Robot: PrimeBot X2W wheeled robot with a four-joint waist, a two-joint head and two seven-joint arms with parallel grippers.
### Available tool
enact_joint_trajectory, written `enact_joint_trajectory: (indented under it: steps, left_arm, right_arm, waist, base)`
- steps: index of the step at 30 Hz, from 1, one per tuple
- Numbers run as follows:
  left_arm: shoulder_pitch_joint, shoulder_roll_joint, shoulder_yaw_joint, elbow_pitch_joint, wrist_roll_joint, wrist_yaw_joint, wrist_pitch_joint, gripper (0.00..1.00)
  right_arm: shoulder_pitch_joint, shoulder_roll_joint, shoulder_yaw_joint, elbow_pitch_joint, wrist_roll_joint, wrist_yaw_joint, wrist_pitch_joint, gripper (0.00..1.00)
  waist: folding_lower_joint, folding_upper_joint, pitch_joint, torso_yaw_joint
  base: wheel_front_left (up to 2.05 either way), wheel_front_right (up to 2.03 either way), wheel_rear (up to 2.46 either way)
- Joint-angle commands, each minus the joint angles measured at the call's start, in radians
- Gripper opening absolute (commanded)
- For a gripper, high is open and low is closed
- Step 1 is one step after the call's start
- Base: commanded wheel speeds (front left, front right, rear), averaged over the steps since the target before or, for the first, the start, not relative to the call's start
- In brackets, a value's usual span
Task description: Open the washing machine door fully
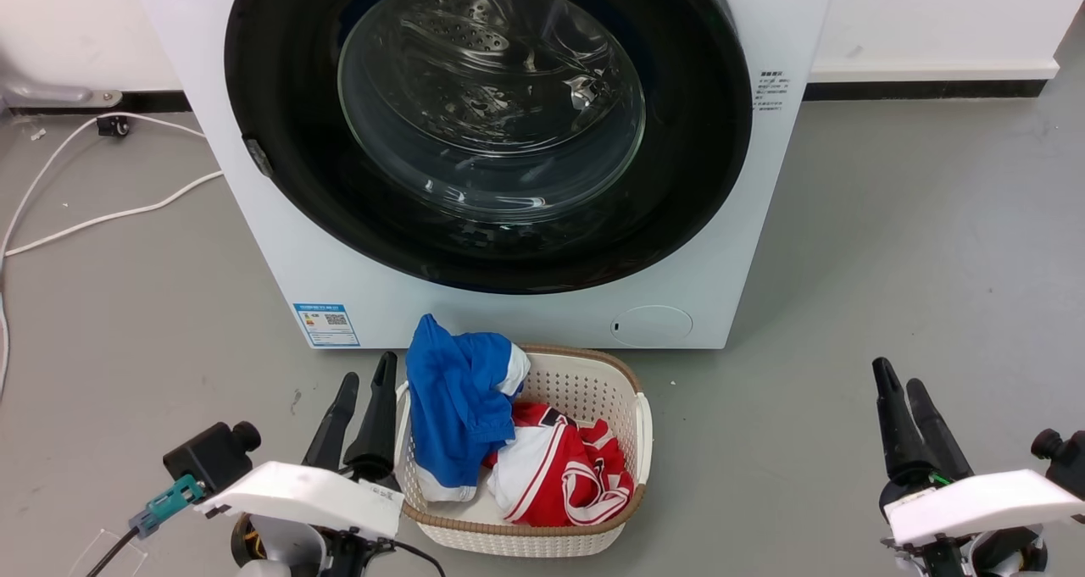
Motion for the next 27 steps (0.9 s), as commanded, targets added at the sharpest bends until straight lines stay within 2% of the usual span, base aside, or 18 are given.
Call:
enact_joint_trajectory:
  steps: [1, 17, 27]
  left_arm:
    - [-0.013, 0.012, -0.012, -0.017, 0.046, 0.007, -0.012, 1.00]
    - [-0.028, 0.060, -0.109, -0.028, 0.263, 0.050, -0.062, 1.00]
    - [-0.040, 0.077, -0.147, -0.021, 0.356, 0.069, -0.087, 1.00]
  right_arm:
    - [-0.002, -0.005, 0.003, -0.023, -0.054, 0.001, -0.008, 1.00]
    - [0.029, 0.008, -0.012, -0.067, -0.300, 0.001, -0.014, 1.00]
    - [0.047, 0.016, -0.022, -0.079, -0.413, 0.002, -0.003, 1.00]
  waist:
    - [0.0000, 0.0000, -0.001, 0.001]
    - [0.0000, 0.0000, -0.005, 0.007]
    - [0.0000, 0.0000, -0.002, 0.007]
  base:
    - [0.00, 0.00, 0.00]
    - [0.00, 0.00, 0.00]
    - [0.00, 0.00, 0.00]
